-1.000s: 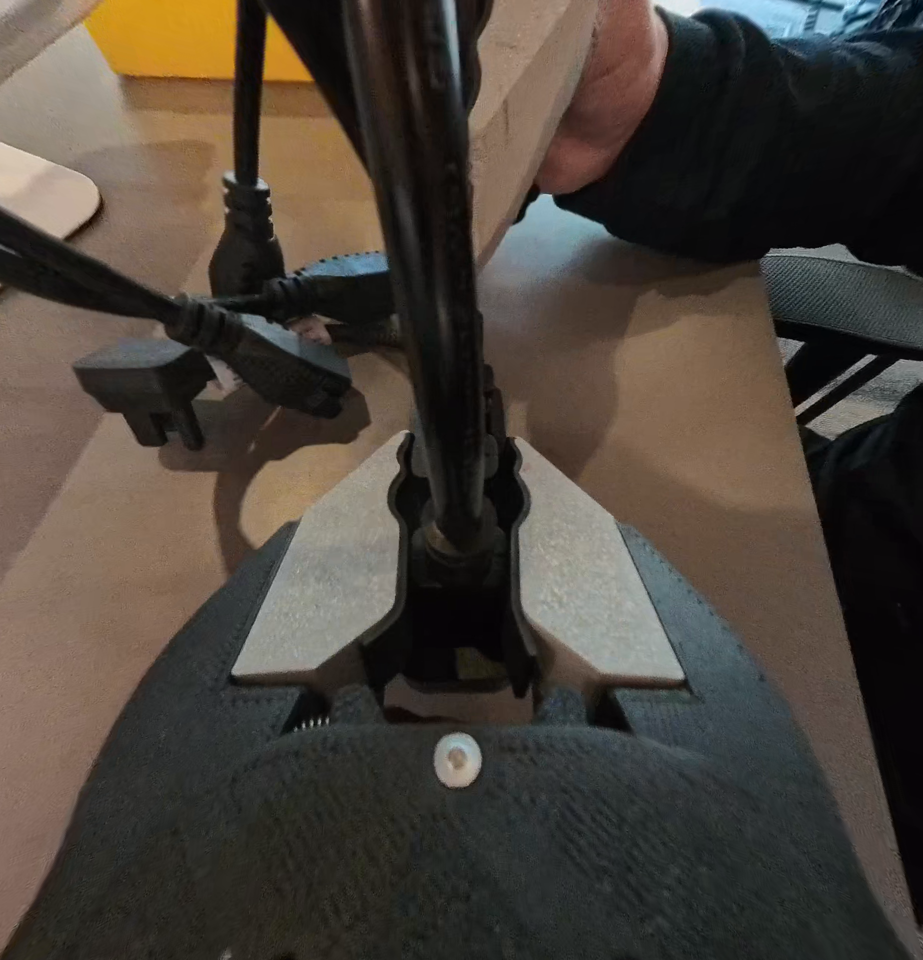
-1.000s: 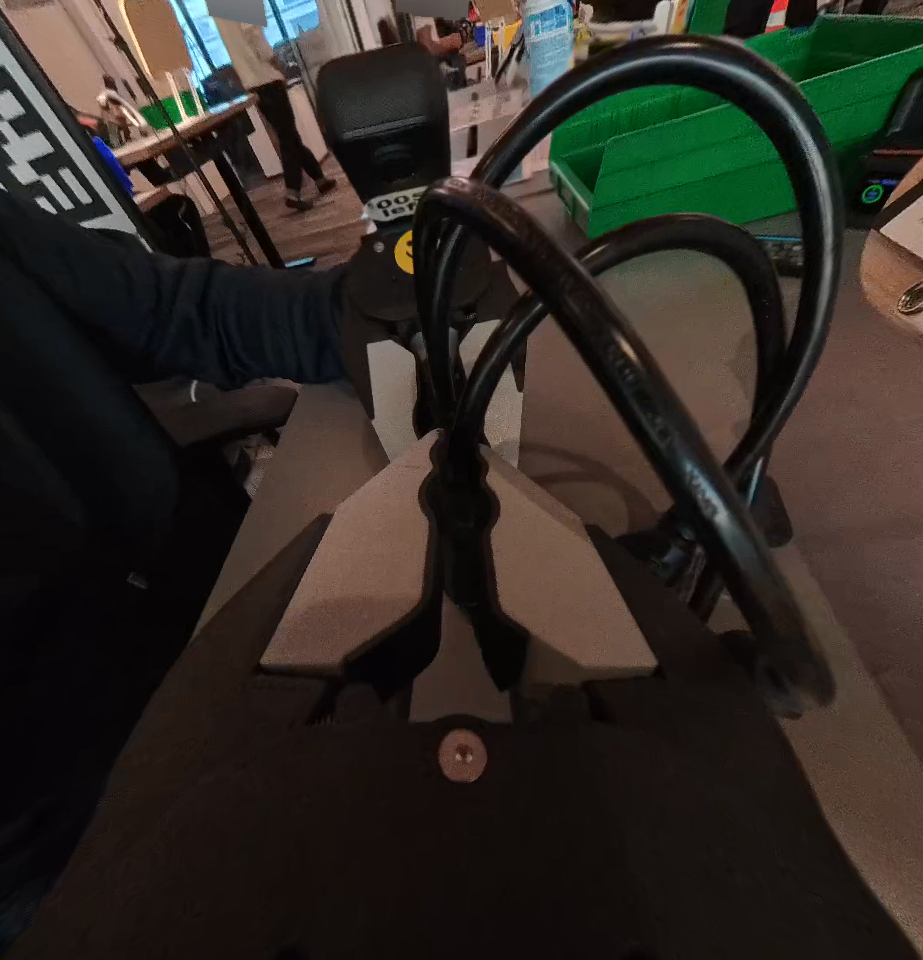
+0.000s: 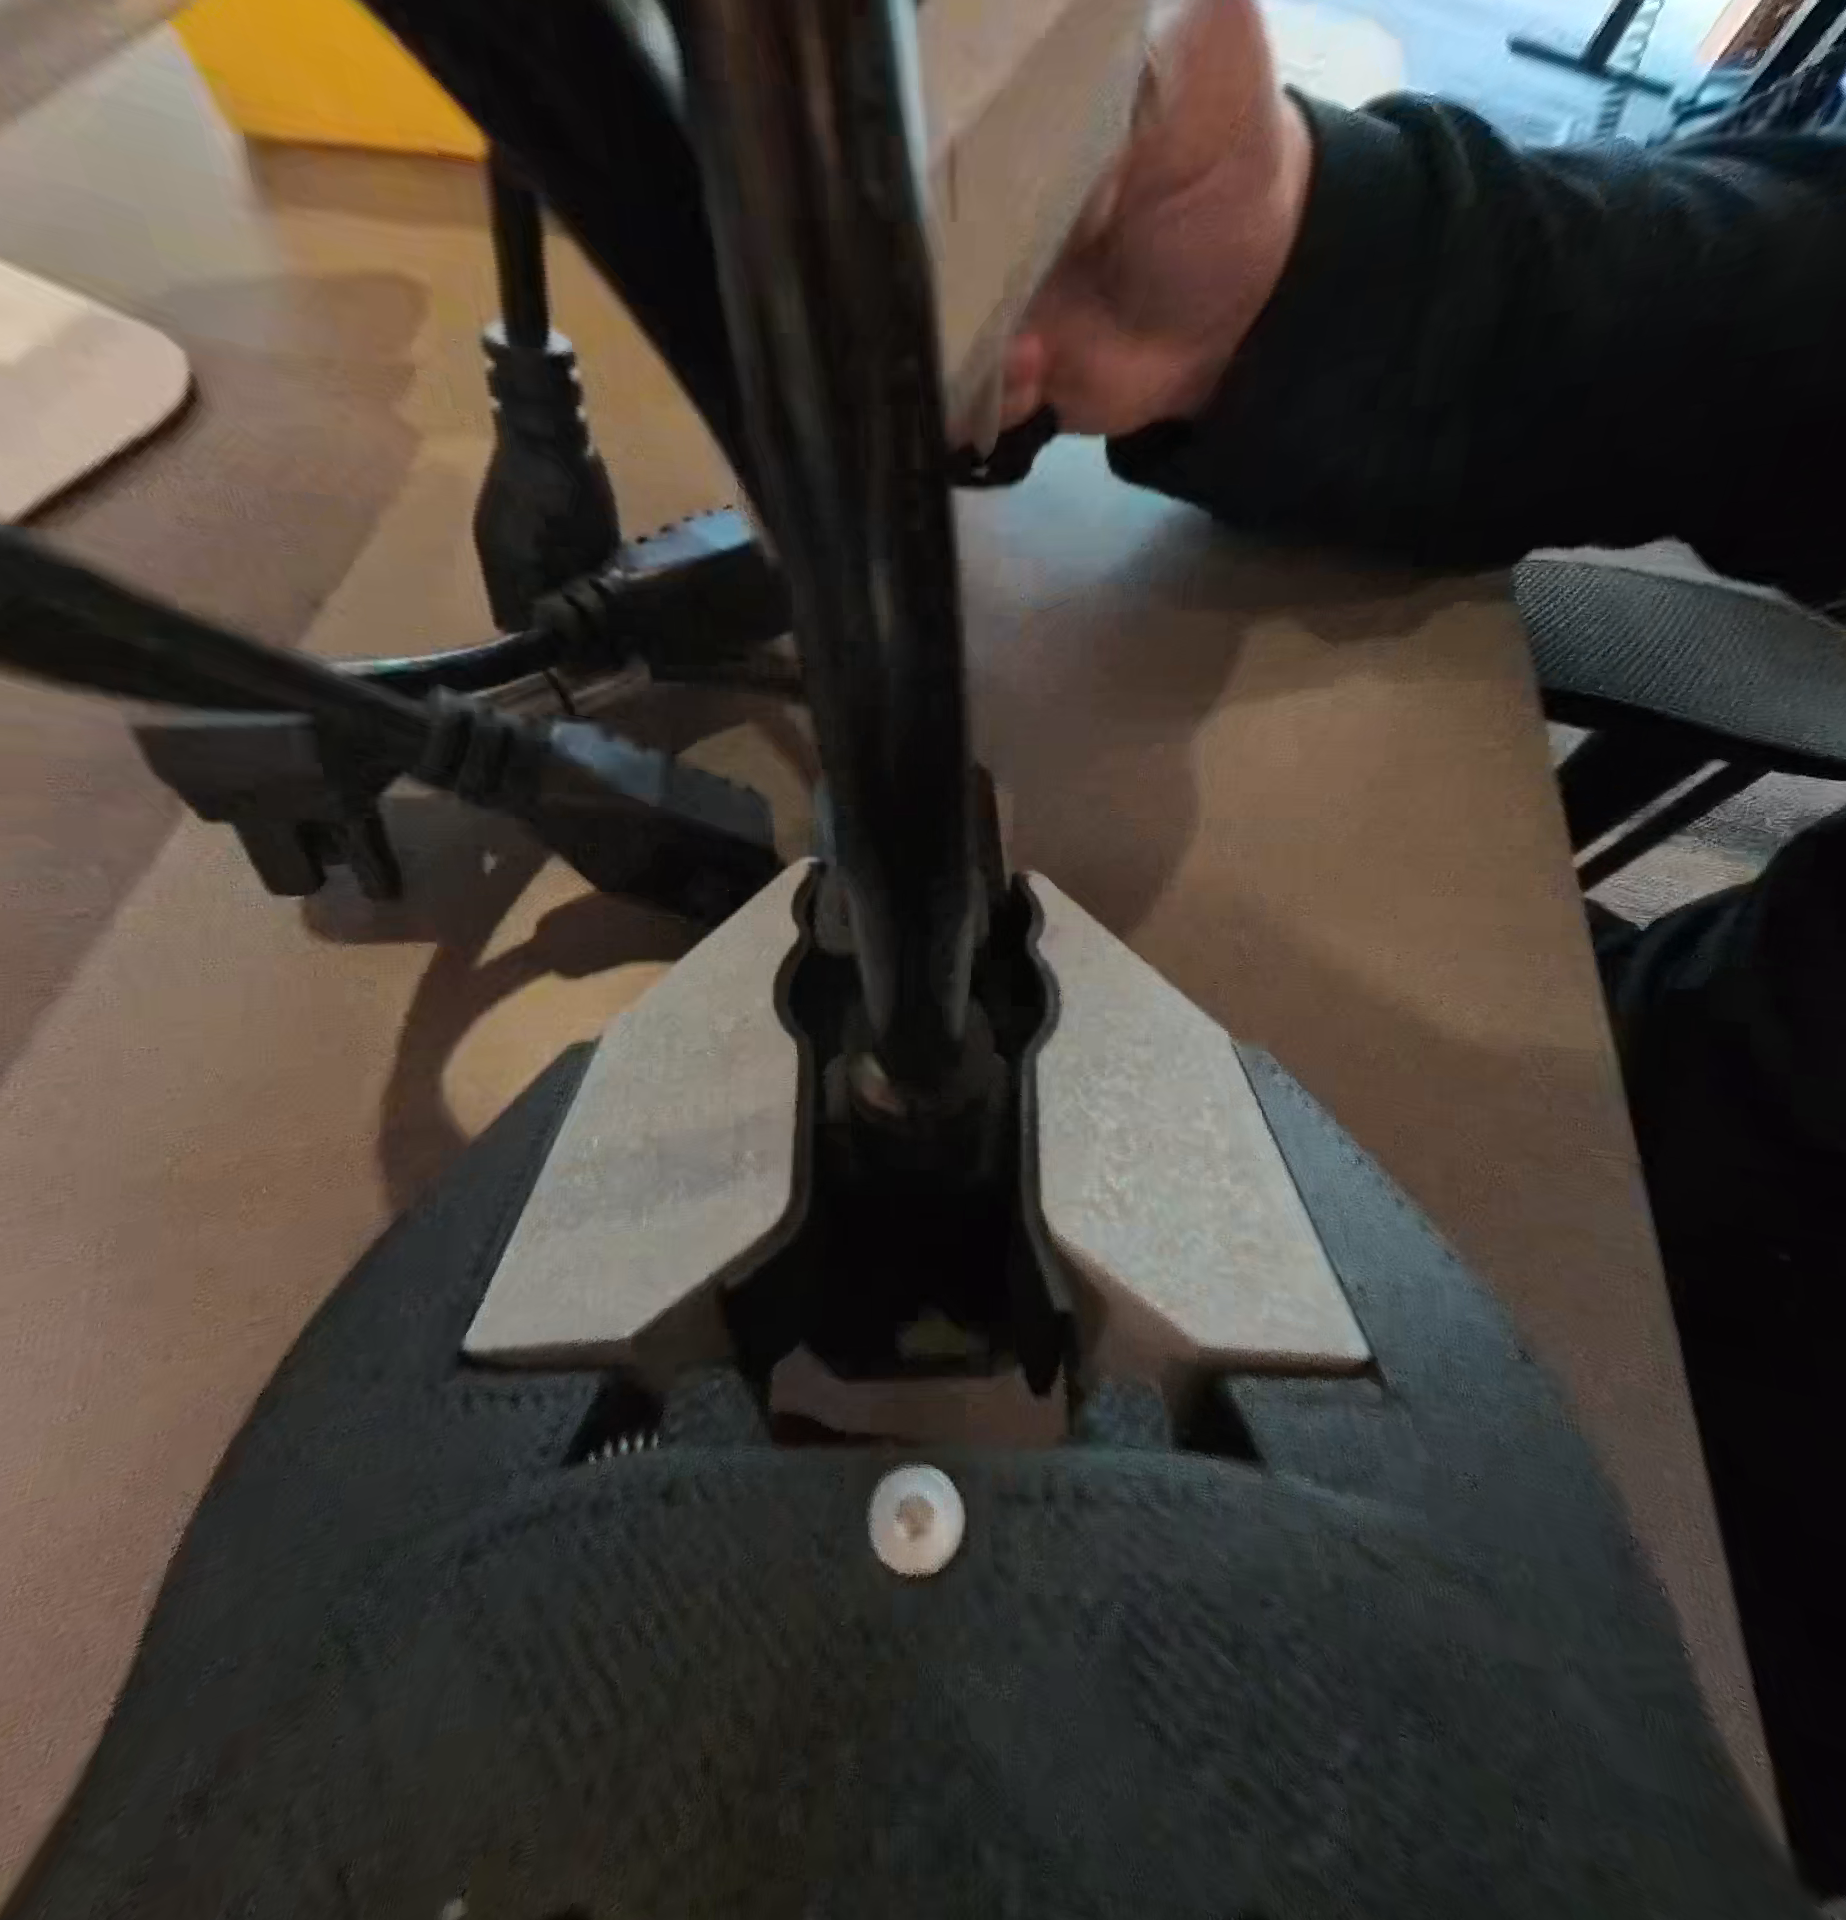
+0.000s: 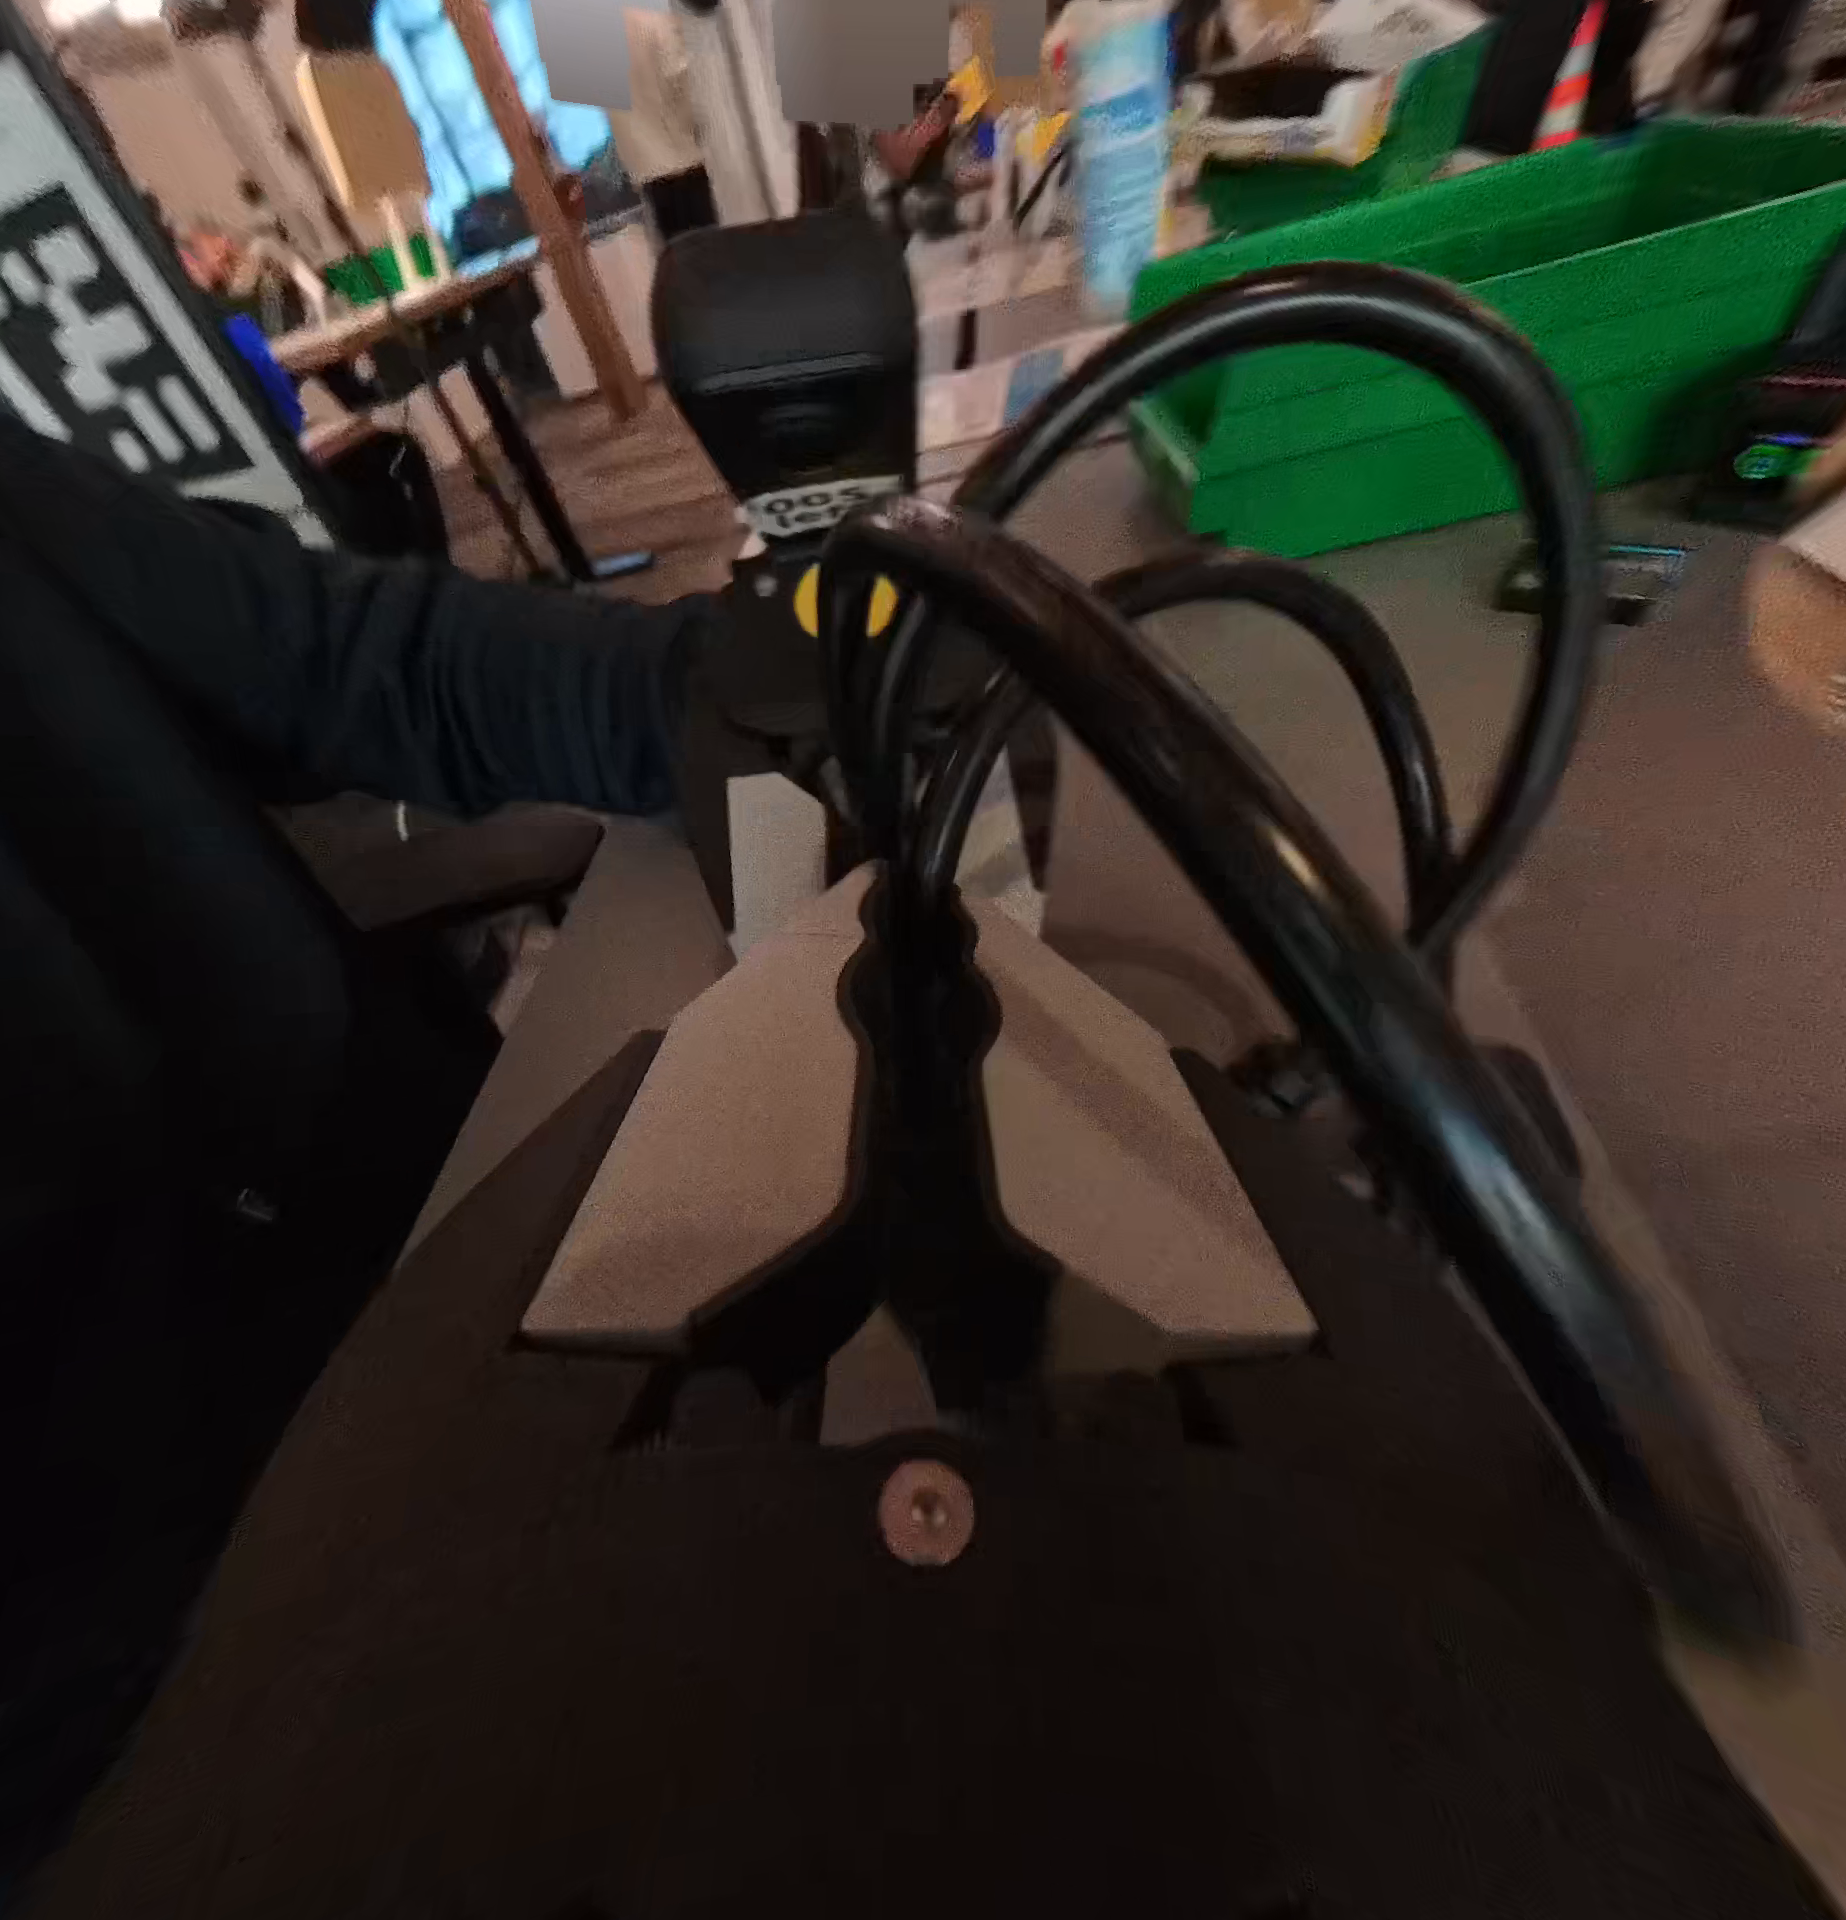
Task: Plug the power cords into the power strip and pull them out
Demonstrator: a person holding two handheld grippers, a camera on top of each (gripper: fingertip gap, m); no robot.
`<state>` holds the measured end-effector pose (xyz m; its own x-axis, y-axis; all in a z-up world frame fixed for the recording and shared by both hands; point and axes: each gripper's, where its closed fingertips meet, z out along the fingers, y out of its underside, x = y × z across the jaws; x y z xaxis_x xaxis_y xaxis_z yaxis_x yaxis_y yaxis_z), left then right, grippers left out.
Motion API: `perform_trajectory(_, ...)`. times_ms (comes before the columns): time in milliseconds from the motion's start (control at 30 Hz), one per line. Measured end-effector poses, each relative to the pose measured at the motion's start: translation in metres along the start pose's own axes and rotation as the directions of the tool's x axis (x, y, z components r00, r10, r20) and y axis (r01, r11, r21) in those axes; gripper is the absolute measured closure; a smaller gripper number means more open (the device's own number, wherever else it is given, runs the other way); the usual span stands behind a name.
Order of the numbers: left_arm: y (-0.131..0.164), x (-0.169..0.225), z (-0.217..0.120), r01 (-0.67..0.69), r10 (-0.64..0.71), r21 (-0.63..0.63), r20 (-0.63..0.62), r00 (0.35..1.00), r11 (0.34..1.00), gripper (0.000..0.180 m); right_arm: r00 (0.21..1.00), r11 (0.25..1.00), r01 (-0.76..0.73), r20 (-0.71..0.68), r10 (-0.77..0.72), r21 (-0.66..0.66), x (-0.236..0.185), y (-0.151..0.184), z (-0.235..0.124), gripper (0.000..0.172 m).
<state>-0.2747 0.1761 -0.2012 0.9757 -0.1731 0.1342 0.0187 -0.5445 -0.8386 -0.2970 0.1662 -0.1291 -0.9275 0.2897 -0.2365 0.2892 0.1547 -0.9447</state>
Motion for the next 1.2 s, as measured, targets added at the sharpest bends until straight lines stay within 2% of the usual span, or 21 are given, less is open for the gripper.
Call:
perform_trajectory(67, 0.001, -0.001, -0.003, -0.059, 0.059, -0.022, 0.016, 0.998, 0.998, 0.146, 1.000, 1.000, -0.022, 0.011, 0.022, 0.006, -0.001, 0.004, -0.013, 0.167)
perform_trajectory(133, 0.003, 0.003, 0.000, -0.046, 0.046, -0.014, -0.009, 0.999, 0.999, 0.146, 1.000, 1.000, 0.011, 0.007, -0.011, -0.015, -0.006, 0.003, -0.008, 0.167)
perform_trajectory(200, -0.002, 0.006, 0.011, -0.068, 0.068, -0.015, -0.013, 0.998, 0.998, 0.146, 0.999, 1.000, 0.026, 0.040, -0.025, -0.007, -0.015, -0.004, 0.019, 0.167)
perform_trajectory(233, -0.005, 0.009, 0.012, -0.084, 0.084, 0.000, -0.017, 0.996, 0.996, 0.146, 0.996, 0.995, 0.088, 0.024, -0.087, -0.055, -0.021, -0.005, 0.032, 0.165)
perform_trajectory(300, 0.000, 0.016, 0.010, -0.096, 0.095, -0.018, -0.035, 0.995, 0.995, 0.146, 0.988, 0.983, 0.155, 0.019, -0.154, -0.097, -0.026, -0.003, 0.034, 0.166)
perform_trajectory(400, -0.001, 0.010, 0.006, -0.012, 0.012, -0.005, -0.045, 0.999, 1.000, 0.145, 0.998, 0.998, 0.059, 0.029, -0.058, -0.038, -0.013, 0.000, 0.011, 0.165)
perform_trajectory(533, -0.002, 0.010, 0.008, -0.049, 0.048, -0.018, -0.029, 0.998, 0.999, 0.145, 0.998, 0.998, 0.052, 0.039, -0.051, -0.030, -0.014, 0.003, -0.001, 0.165)
perform_trajectory(667, 0.001, 0.010, 0.011, -0.107, 0.107, -0.020, -0.016, 0.994, 0.994, 0.146, 0.996, 0.994, 0.089, 0.026, -0.088, -0.060, -0.023, -0.002, 0.029, 0.165)
perform_trajectory(733, 0.002, 0.008, 0.007, -0.075, 0.075, -0.008, -0.023, 0.997, 0.997, 0.145, 0.996, 0.994, 0.087, 0.008, -0.087, -0.059, -0.020, -0.004, 0.034, 0.165)
perform_trajectory(800, 0.001, 0.007, 0.004, -0.044, 0.044, -0.006, -0.035, 0.998, 0.999, 0.145, 0.998, 0.997, 0.051, 0.026, -0.049, -0.053, -0.016, -0.004, 0.025, 0.165)
perform_trajectory(900, 0.000, 0.001, 0.000, -0.064, 0.064, -0.004, -0.006, 0.998, 0.998, 0.146, 0.993, 0.990, 0.112, -0.018, -0.114, -0.087, -0.013, 0.001, 0.008, 0.164)
perform_trajectory(1067, 0.000, 0.000, 0.001, -0.050, 0.050, 0.004, -0.011, 0.999, 0.999, 0.146, 0.998, 0.995, 0.063, -0.004, -0.063, -0.077, -0.011, 0.001, 0.004, 0.165)
perform_trajectory(1200, 0.002, 0.000, -0.002, -0.025, 0.026, 0.014, -0.040, 0.999, 1.000, 0.146, 0.987, 0.992, 0.123, -0.098, -0.126, -0.036, -0.007, -0.010, -0.014, 0.162)
